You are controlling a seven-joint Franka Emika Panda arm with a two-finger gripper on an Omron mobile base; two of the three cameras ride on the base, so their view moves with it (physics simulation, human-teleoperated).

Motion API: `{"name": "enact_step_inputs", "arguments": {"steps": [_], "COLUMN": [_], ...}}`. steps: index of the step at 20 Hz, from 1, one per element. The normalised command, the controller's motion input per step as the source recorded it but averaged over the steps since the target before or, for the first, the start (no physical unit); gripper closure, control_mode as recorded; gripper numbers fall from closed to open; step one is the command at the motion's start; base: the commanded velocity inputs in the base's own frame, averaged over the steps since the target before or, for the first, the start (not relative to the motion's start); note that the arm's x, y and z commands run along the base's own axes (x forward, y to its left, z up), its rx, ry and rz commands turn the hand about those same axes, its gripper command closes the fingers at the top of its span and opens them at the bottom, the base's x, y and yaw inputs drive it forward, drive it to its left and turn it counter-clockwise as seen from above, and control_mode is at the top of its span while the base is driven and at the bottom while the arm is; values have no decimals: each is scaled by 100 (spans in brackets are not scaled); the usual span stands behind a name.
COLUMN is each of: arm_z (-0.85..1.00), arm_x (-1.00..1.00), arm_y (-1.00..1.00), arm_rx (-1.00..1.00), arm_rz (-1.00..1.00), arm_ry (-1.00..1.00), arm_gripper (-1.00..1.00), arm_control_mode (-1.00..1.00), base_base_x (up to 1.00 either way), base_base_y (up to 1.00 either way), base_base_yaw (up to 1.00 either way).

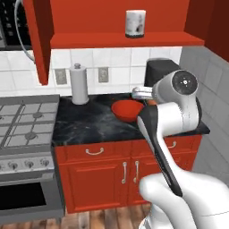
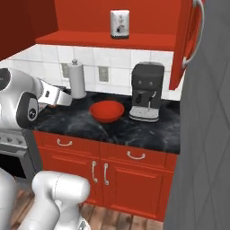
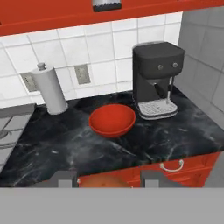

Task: Pick the egg and butter from the fridge and place them by the bowl for mixing.

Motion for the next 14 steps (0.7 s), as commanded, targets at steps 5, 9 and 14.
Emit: {"name": "enact_step_inputs", "arguments": {"steps": [5, 9, 14], "arm_z": [0, 0, 0], "arm_x": [0, 0, 0], "arm_y": [0, 0, 0], "arm_rx": [0, 0, 0], "arm_rz": [0, 0, 0], "arm_ry": [0, 0, 0], "arm_gripper": [100, 100, 100], "arm_control_mode": [100, 100, 100], "base_base_x": [72, 56, 38], "base_base_y": [23, 96, 41], "base_base_yaw": [6, 1, -1]}}
